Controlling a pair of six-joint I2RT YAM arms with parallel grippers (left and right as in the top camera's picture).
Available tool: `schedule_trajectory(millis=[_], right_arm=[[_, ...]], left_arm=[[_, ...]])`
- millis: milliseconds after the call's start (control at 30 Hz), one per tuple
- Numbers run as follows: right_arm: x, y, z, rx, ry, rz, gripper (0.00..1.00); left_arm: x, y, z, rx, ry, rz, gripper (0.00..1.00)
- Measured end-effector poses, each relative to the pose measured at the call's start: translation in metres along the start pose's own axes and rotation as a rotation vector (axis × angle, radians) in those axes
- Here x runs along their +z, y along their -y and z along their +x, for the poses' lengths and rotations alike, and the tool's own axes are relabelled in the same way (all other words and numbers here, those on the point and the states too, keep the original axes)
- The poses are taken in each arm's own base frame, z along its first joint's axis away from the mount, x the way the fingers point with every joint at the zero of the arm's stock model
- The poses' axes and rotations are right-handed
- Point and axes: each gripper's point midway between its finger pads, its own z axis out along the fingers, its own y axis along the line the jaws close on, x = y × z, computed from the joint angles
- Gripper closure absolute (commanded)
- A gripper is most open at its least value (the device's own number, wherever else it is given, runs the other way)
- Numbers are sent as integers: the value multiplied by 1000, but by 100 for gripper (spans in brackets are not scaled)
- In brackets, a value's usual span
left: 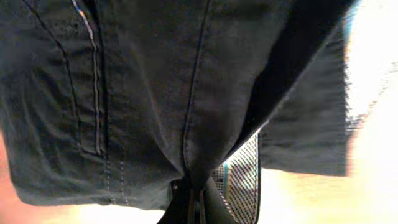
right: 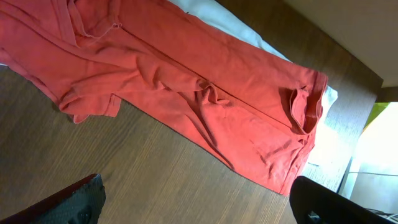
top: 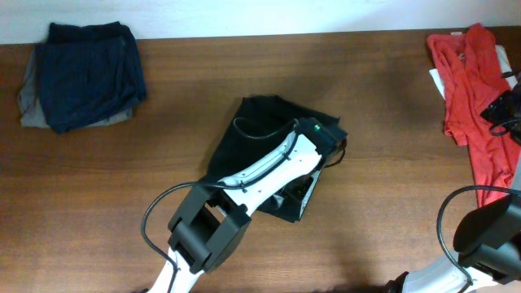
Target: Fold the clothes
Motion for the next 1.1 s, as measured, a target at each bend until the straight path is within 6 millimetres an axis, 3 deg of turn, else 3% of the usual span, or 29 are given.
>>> schedule_trajectory(millis=[200,300,500,600,700,800,867,900,933,1000,1100], right_arm=[[0,0,0,0,0,0,2],[0,0,0,0,0,0,2],[0,0,0,0,0,-1,2],[0,0,0,0,0,0,2],[0,0,0,-1,0,0,2],[0,0,0,-1,0,0,2],[0,0,0,0,0,0,2],[0,0,0,0,0,0,2],[0,0,0,0,0,0,2],[0,0,0,0,0,-1,2],[0,0,0,0,0,0,2]], left_arm=[[-10,32,-2,0,-1,175,99],[-16,59,-7,36,41,236,98],[-29,114,-16,122,153,319,72],[-40,142,-25,156,226,382,69],[-45,155,-24,178,240,421,70],[-47,136,-11,142,161,390,70],[-45,96,-10,55,98,331,71],[-37,61,-4,-22,32,265,71],[-32,36,-3,-76,3,222,84],[-24,-1,-11,-168,-2,168,95],[-10,5,-18,-180,20,181,99]])
